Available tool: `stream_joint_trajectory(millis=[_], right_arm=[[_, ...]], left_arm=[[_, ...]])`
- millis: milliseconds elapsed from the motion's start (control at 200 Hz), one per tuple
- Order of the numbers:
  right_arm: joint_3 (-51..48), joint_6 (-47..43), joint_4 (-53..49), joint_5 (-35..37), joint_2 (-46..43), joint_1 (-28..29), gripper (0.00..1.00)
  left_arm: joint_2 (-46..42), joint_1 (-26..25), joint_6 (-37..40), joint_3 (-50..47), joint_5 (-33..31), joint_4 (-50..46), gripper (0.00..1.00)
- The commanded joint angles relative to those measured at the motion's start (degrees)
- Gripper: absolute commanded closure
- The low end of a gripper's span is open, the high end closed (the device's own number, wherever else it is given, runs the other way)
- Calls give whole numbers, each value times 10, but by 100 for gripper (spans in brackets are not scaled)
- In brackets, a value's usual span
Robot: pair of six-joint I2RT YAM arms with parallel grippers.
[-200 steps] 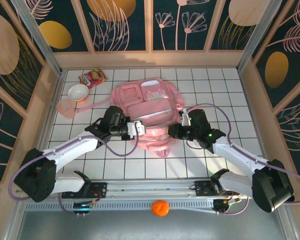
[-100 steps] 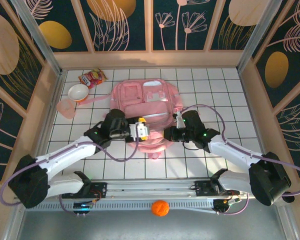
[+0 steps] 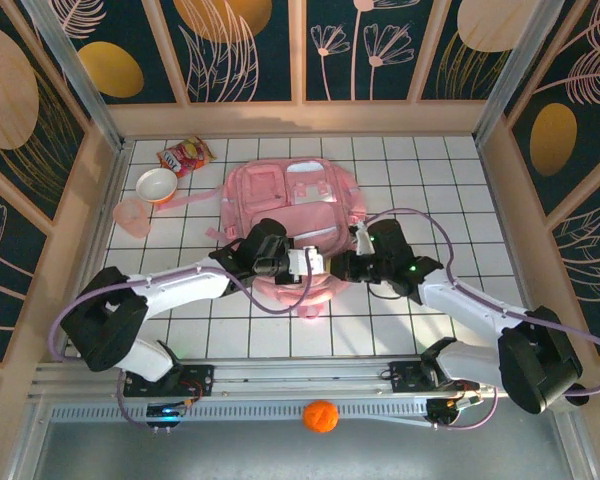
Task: Pack the student bag
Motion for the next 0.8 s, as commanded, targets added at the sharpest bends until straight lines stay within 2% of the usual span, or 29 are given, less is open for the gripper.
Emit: stream_joint_trajectory(millis=[0,175,270,581,701,796], right_arm=[[-5,-35,2,-22,-38,-68,100],[-27,-40,82,-99,-8,-196,100],[-10,-49,123,-125,38,-236,100],[76,-67,190,-141,207,-318,100],[97,-77,187,-145,229,-321,100],[89,-84,184,-141,208,-317,100]], left_arm=[[-72,4,51,-57,-1,-28,100],[-162,6,77,-120,30,-43,100],[-200,6,89,-144,58,-51,100],[-272,19,113,-172,70,-97,100],[-290,27,91,-178,69,-99,100],[-299,29,46,-178,60,-80,100]])
